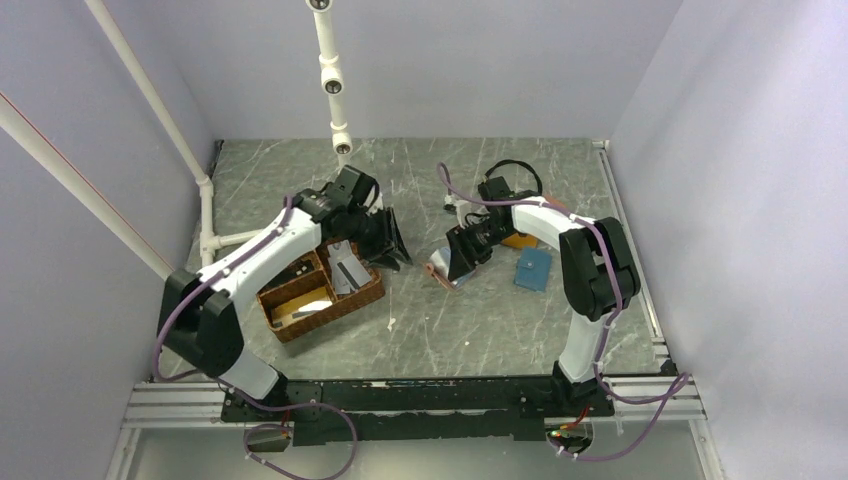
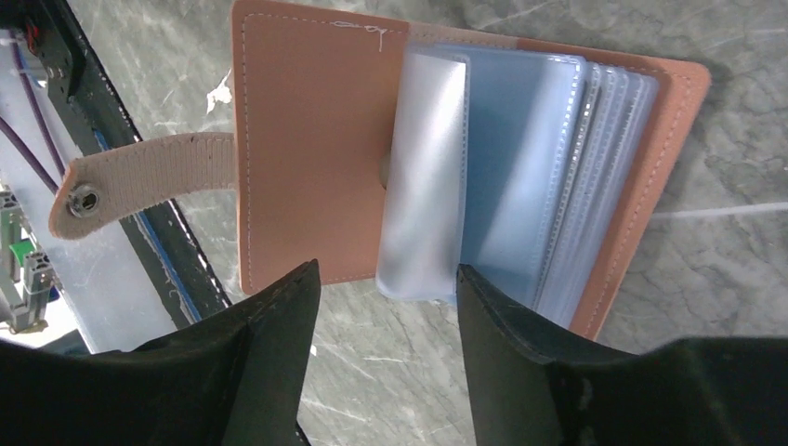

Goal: Take the credit cards out of the card holder

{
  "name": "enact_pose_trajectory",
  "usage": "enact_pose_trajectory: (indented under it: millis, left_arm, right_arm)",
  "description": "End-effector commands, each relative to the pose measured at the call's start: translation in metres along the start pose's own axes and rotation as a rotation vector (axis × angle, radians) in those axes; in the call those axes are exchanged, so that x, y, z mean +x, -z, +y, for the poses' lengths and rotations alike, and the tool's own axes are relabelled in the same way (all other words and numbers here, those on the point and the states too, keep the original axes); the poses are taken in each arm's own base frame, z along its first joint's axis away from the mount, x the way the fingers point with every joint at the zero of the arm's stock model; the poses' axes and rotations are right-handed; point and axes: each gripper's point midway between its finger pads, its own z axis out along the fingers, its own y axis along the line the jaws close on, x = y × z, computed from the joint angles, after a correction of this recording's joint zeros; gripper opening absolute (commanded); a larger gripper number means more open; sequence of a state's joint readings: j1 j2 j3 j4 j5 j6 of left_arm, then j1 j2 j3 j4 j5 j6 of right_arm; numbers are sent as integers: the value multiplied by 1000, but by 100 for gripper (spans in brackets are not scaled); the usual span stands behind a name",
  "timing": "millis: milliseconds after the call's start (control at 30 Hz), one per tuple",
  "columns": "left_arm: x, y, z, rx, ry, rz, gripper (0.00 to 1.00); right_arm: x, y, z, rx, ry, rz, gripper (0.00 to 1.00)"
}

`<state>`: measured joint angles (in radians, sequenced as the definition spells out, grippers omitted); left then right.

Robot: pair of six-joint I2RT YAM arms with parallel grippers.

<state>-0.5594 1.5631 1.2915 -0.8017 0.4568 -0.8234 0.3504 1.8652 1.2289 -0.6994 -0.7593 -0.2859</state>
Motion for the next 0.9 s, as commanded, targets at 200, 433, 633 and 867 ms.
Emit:
enact_pose_trajectory:
  millis: [200, 433, 633, 867]
  left_arm:
    - [-35, 22, -40, 203, -86, -202, 42]
    - [-32, 12, -10, 150, 5, -182, 42]
    - [-32, 12, -7, 164, 13, -194, 42]
    - [-36, 11, -19, 234, -21, -195, 42]
  right_arm:
    - [-9, -7, 56, -120, 194, 4, 48]
    - [2, -21, 70, -162, 234, 63, 49]
    - [7, -20, 90, -268, 243, 75, 53]
    - [8, -15, 102, -347, 262, 77, 54]
